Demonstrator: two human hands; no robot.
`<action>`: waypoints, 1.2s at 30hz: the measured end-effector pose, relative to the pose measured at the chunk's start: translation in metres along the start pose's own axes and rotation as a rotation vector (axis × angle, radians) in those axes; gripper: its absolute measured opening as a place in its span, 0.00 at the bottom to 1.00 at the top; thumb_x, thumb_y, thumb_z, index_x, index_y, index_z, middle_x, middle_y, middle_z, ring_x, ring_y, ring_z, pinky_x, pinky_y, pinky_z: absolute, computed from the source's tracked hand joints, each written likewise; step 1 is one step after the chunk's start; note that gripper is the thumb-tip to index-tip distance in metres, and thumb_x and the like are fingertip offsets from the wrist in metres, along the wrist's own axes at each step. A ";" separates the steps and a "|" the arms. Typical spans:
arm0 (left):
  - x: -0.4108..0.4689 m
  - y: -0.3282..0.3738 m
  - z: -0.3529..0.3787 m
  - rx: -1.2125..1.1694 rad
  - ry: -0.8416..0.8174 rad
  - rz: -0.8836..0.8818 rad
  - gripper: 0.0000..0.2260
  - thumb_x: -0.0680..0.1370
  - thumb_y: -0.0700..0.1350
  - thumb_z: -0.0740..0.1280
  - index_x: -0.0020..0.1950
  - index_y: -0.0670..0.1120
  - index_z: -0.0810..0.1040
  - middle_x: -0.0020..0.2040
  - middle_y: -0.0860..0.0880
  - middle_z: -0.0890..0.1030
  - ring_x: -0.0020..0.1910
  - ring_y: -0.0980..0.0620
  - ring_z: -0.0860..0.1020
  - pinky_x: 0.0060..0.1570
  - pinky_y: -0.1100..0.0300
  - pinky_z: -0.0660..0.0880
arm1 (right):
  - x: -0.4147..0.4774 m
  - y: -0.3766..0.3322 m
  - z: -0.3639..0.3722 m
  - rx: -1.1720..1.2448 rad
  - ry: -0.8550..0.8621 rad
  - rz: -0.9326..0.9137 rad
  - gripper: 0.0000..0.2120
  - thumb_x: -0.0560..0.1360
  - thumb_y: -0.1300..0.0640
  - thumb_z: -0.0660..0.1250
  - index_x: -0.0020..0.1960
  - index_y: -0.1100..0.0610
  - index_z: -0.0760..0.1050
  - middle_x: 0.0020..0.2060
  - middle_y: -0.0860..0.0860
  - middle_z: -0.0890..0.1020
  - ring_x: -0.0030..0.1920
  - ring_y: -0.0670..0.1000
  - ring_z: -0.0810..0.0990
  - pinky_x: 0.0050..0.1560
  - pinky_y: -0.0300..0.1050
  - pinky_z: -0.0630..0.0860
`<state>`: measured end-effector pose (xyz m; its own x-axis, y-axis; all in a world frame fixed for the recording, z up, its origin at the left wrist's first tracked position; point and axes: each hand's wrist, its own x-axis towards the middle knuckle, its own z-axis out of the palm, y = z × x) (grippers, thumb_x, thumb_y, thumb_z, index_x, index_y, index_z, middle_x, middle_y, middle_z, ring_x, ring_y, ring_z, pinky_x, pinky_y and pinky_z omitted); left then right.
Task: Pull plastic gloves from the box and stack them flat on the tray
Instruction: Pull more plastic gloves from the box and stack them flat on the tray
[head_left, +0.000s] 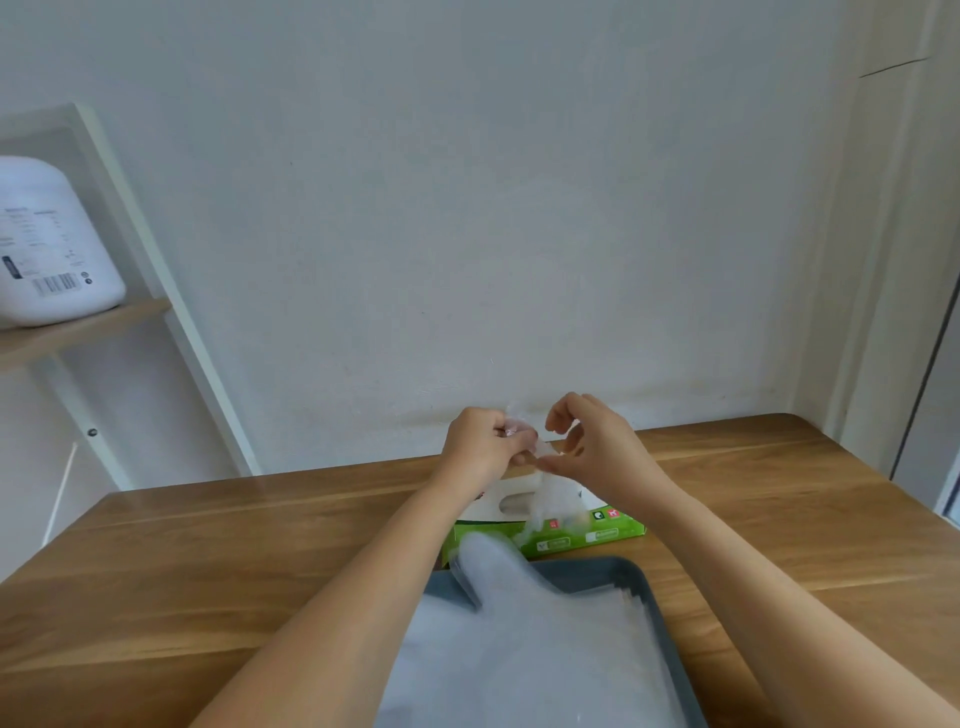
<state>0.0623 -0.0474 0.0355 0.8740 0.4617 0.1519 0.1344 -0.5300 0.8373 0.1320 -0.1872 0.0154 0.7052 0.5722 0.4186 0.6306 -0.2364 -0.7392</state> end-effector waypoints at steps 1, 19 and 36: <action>0.001 0.000 -0.001 -0.015 0.001 -0.004 0.05 0.76 0.42 0.70 0.45 0.40 0.83 0.31 0.53 0.80 0.27 0.64 0.77 0.32 0.72 0.71 | 0.000 -0.001 -0.002 -0.027 0.001 -0.013 0.11 0.70 0.61 0.73 0.43 0.50 0.72 0.40 0.46 0.77 0.34 0.43 0.74 0.36 0.41 0.76; 0.006 0.020 -0.007 -0.182 -0.067 -0.008 0.05 0.74 0.35 0.72 0.41 0.45 0.82 0.36 0.45 0.83 0.33 0.53 0.80 0.43 0.60 0.79 | -0.004 -0.019 0.009 -0.211 0.121 0.018 0.12 0.74 0.59 0.67 0.53 0.55 0.66 0.39 0.49 0.77 0.40 0.52 0.76 0.40 0.48 0.74; 0.027 0.016 -0.006 -0.267 0.189 0.078 0.05 0.75 0.33 0.69 0.45 0.41 0.82 0.37 0.49 0.82 0.31 0.59 0.79 0.47 0.65 0.79 | -0.005 0.000 0.014 -0.683 -0.321 0.100 0.08 0.76 0.61 0.63 0.47 0.59 0.81 0.43 0.52 0.83 0.42 0.52 0.80 0.44 0.45 0.78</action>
<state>0.0849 -0.0393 0.0563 0.7713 0.5642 0.2945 -0.0781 -0.3754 0.9236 0.1238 -0.1788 0.0061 0.7067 0.6981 0.1153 0.7026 -0.6732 -0.2306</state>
